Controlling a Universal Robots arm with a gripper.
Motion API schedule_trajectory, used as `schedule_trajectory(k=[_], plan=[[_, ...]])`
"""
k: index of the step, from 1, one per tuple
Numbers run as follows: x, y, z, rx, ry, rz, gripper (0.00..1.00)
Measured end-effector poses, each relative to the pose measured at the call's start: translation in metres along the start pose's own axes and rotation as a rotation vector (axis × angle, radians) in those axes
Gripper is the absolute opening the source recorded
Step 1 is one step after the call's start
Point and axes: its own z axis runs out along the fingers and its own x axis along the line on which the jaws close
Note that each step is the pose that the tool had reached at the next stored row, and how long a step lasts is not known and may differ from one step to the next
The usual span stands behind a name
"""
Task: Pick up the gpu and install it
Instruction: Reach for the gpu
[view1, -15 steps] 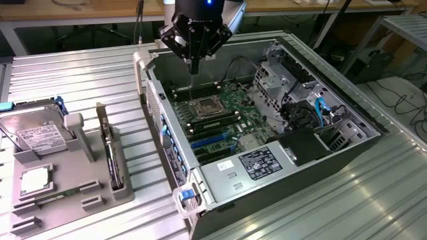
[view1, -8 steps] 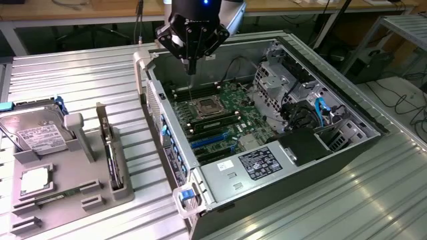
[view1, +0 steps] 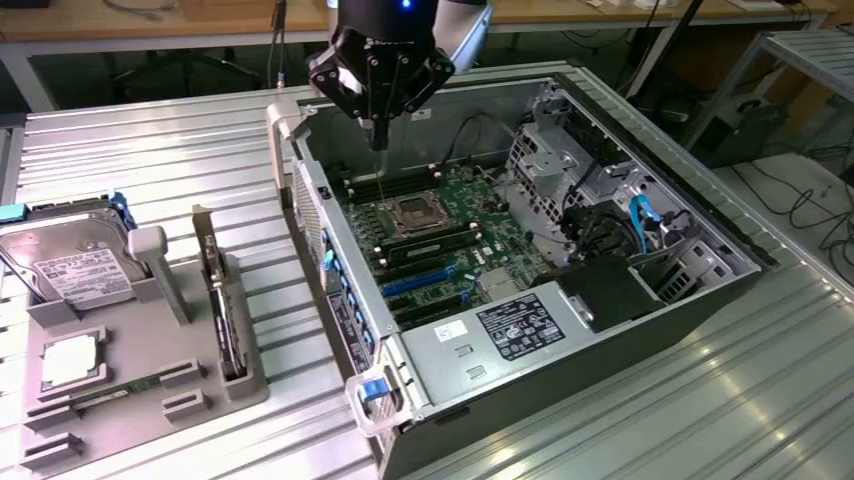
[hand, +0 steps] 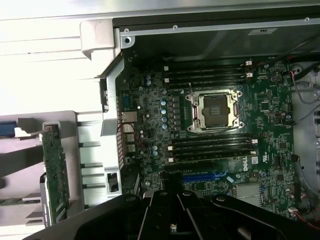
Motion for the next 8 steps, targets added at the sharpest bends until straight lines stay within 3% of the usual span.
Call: schedule_trajectory(k=[8], plan=[[0.0048, -0.0004, -0.0001, 0.0000, 0.0000, 0.000, 0.11]])
